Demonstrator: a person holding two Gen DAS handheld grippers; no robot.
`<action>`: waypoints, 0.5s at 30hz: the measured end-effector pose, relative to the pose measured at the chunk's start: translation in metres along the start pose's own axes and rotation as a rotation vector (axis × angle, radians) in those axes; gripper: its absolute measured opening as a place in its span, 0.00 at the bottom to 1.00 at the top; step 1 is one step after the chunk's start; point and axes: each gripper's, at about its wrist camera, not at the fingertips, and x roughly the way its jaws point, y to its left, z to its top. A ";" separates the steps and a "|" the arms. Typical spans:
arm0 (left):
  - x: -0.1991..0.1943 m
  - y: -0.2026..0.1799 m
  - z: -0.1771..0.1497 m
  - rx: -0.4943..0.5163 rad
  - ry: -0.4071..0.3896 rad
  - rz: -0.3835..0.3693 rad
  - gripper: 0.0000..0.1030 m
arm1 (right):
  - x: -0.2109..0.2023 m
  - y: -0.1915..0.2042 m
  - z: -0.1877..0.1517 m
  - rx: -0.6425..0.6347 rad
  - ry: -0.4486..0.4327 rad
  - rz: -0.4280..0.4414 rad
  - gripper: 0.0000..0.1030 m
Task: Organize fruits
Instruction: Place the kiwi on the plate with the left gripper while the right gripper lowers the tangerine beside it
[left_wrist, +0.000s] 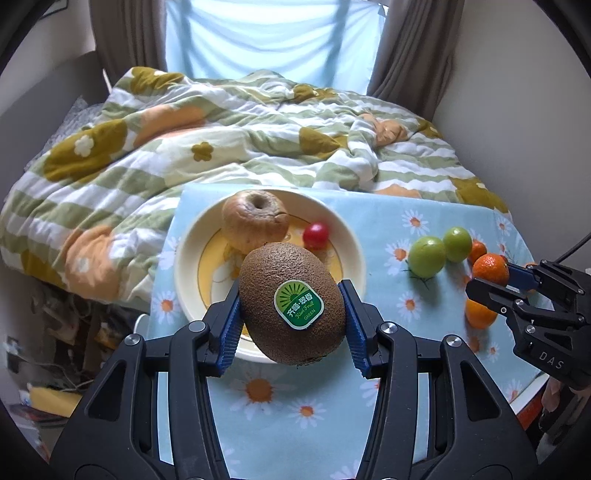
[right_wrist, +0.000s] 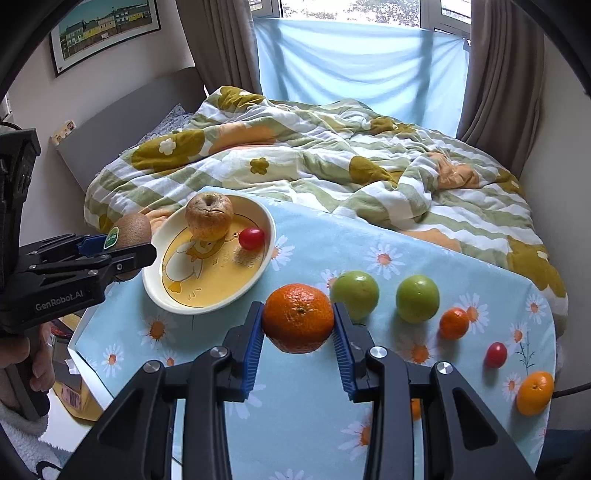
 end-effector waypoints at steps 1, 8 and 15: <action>0.006 0.007 0.001 0.005 0.007 0.001 0.53 | 0.006 0.004 0.002 0.006 0.005 0.000 0.32; 0.047 0.048 0.006 0.034 0.061 0.007 0.53 | 0.043 0.029 0.013 0.047 0.047 0.007 0.32; 0.071 0.063 0.016 0.108 0.055 0.001 0.53 | 0.063 0.045 0.024 0.063 0.060 -0.008 0.32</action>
